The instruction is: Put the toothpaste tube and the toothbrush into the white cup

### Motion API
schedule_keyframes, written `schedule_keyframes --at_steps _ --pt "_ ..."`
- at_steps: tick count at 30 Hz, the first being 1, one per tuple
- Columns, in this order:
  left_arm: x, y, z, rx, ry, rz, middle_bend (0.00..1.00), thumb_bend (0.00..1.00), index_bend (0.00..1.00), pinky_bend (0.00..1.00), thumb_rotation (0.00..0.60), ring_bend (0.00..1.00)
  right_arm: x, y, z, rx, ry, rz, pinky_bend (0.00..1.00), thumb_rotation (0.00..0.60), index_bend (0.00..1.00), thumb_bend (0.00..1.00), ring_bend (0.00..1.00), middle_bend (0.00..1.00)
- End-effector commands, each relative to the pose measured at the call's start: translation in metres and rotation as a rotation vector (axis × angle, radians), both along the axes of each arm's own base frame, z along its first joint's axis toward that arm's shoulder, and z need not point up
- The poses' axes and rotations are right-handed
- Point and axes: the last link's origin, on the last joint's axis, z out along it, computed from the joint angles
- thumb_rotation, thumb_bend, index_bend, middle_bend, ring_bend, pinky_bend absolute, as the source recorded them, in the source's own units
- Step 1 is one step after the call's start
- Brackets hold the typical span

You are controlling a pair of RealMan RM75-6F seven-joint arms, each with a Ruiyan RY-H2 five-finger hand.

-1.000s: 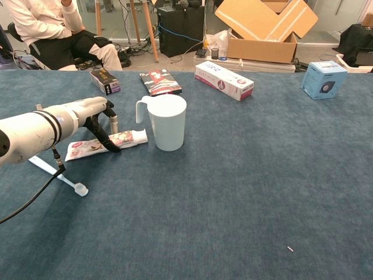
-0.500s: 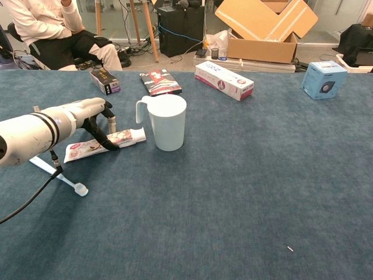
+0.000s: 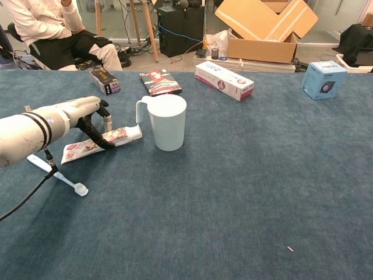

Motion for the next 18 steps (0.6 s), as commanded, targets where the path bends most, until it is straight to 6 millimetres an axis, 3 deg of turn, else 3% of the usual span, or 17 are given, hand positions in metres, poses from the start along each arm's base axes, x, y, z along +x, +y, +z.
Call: schedule_keyframes --at_steps 1,18 --pt "-0.002 -0.002 0.008 0.018 -0.004 -0.007 0.00 0.32 0.54 0.00 0.600 0.00 0.000 0.000 0.000 0.001 0.000 0.001 0.18 0.600 0.13 0.04 0.00 0.00" --pt "-0.009 -0.012 0.057 0.136 -0.031 -0.033 0.00 0.33 0.55 0.00 0.600 0.00 0.002 -0.001 -0.006 0.015 0.011 0.000 0.18 0.600 0.13 0.04 0.00 0.00"
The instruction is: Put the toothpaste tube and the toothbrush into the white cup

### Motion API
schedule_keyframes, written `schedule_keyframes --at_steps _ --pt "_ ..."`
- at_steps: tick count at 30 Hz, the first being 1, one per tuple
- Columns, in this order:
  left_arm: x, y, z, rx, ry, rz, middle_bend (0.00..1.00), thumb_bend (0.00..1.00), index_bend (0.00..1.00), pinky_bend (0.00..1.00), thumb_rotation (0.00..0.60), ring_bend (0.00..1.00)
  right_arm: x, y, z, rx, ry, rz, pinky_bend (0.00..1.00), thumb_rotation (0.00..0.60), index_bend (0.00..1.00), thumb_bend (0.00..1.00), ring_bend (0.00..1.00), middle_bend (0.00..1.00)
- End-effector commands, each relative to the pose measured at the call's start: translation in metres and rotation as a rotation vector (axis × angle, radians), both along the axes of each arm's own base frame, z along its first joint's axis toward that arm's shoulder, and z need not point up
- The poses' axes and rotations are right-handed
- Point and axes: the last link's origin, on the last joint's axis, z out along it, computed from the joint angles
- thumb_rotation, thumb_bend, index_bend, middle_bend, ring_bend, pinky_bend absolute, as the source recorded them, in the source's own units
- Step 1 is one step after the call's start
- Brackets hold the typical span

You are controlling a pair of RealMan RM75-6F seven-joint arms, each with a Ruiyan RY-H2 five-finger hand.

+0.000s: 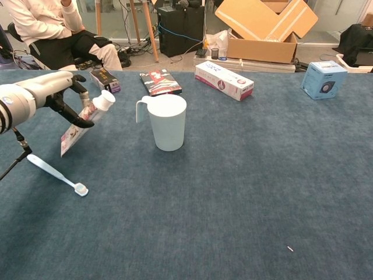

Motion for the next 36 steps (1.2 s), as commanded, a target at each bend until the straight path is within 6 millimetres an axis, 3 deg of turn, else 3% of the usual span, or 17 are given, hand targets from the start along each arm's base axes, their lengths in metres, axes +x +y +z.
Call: schedule_keyframes --at_steps 1,21,30,36 --pt "-0.002 -0.001 0.006 0.015 -0.008 0.001 0.00 0.33 0.55 0.00 0.600 0.00 0.000 0.000 0.000 0.001 0.000 -0.001 0.18 0.600 0.13 0.04 0.00 0.00" --pt "0.003 -0.006 0.047 0.098 -0.066 -0.028 0.00 0.33 0.55 0.00 0.600 0.00 0.000 -0.001 -0.002 0.008 0.001 -0.002 0.18 0.600 0.13 0.04 0.00 0.00" --pt "0.016 -0.009 0.064 0.131 -0.094 -0.065 0.00 0.36 0.55 0.00 0.600 0.00 0.001 -0.001 -0.002 0.008 0.000 -0.001 0.18 0.600 0.13 0.04 0.00 0.00" --pt "0.036 -0.010 0.077 0.151 -0.136 -0.109 0.00 0.36 0.55 0.00 0.600 0.00 0.001 -0.001 -0.002 0.009 0.000 0.000 0.18 0.600 0.13 0.04 0.00 0.00"
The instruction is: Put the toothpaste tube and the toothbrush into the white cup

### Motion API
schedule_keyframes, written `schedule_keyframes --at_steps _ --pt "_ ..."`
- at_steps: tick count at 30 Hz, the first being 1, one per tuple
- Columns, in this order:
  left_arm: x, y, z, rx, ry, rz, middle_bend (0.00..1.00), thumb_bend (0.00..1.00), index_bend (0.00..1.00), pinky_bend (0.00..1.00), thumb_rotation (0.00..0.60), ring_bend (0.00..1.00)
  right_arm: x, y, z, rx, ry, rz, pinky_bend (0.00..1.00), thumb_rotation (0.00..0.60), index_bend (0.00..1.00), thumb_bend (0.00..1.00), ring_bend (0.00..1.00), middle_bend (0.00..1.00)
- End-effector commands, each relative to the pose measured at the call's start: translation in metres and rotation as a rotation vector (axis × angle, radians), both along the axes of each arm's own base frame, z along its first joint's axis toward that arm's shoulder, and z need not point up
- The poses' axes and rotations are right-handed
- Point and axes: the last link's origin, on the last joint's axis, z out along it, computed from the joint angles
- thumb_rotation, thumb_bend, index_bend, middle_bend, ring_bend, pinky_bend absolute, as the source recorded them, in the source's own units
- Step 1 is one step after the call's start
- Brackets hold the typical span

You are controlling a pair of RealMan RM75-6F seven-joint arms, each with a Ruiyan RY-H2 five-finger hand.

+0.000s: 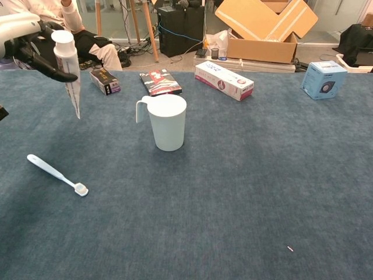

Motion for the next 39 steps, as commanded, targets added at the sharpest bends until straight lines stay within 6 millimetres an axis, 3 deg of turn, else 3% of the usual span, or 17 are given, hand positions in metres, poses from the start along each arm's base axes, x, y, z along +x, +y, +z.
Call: schedule_keyframes --at_steps 1,14,25,39 --pt "0.012 0.001 0.008 0.014 -0.015 -0.028 0.00 0.36 0.55 0.00 0.600 0.00 0.000 0.000 0.000 0.000 0.000 0.000 0.18 0.600 0.13 0.04 0.00 0.00" --pt "0.051 -0.002 0.017 -0.018 -0.153 -0.086 0.00 0.37 0.56 0.00 0.600 0.00 0.000 0.000 -0.001 0.003 0.002 0.001 0.18 0.600 0.13 0.04 0.00 0.00" --pt "0.079 0.007 -0.002 -0.056 -0.261 -0.116 0.00 0.39 0.56 0.00 0.600 0.00 0.001 0.000 0.000 0.004 -0.002 0.002 0.18 0.600 0.13 0.04 0.00 0.00" --pt "0.091 0.014 -0.023 -0.091 -0.311 -0.126 0.00 0.39 0.56 0.00 0.600 0.00 0.000 0.000 0.000 0.009 -0.004 0.002 0.18 0.600 0.13 0.04 0.00 0.00"
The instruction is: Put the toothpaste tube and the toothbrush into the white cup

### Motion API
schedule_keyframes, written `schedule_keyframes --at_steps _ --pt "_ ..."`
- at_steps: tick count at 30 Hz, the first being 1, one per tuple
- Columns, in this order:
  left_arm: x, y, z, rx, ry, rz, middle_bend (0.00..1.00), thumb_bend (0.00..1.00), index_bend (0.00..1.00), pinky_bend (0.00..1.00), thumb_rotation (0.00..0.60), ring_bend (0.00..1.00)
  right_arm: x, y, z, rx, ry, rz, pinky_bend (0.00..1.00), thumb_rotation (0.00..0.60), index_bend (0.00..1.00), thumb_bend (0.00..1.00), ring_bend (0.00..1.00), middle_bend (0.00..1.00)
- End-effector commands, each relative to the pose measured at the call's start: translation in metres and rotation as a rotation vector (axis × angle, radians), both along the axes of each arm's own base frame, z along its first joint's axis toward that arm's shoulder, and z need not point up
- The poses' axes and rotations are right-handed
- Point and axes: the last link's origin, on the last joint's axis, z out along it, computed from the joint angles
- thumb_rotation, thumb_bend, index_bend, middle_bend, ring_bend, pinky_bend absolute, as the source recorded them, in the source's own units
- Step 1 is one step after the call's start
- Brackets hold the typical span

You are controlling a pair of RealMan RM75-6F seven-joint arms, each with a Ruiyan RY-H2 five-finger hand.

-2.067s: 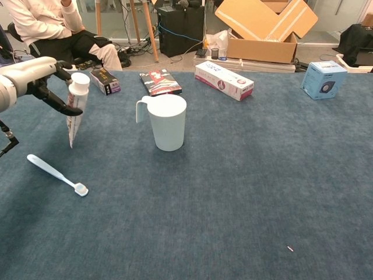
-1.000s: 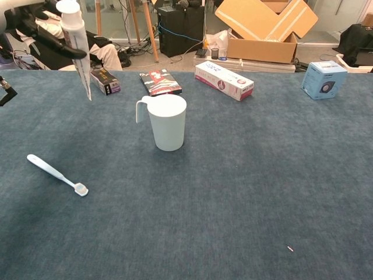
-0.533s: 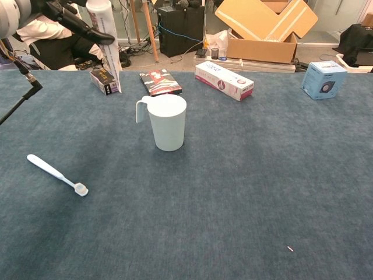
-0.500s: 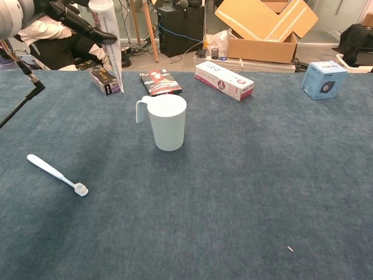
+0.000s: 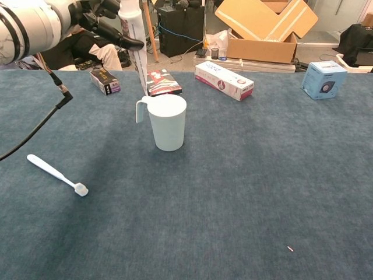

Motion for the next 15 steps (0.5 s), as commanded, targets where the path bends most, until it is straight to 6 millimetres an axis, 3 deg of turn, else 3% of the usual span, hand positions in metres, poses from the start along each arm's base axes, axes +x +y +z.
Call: schedule_keyframes --at_steps 1,15 --pt "0.003 -0.001 -0.001 -0.003 -0.008 -0.005 0.00 0.40 0.56 0.00 0.600 0.00 0.000 0.000 0.000 0.001 0.001 0.000 0.18 0.600 0.14 0.04 0.00 0.00" --pt "0.018 -0.009 -0.015 -0.037 -0.033 -0.039 0.00 0.40 0.56 0.00 0.600 0.00 0.001 0.001 -0.001 0.007 0.001 0.002 0.18 0.600 0.13 0.04 0.00 0.00"
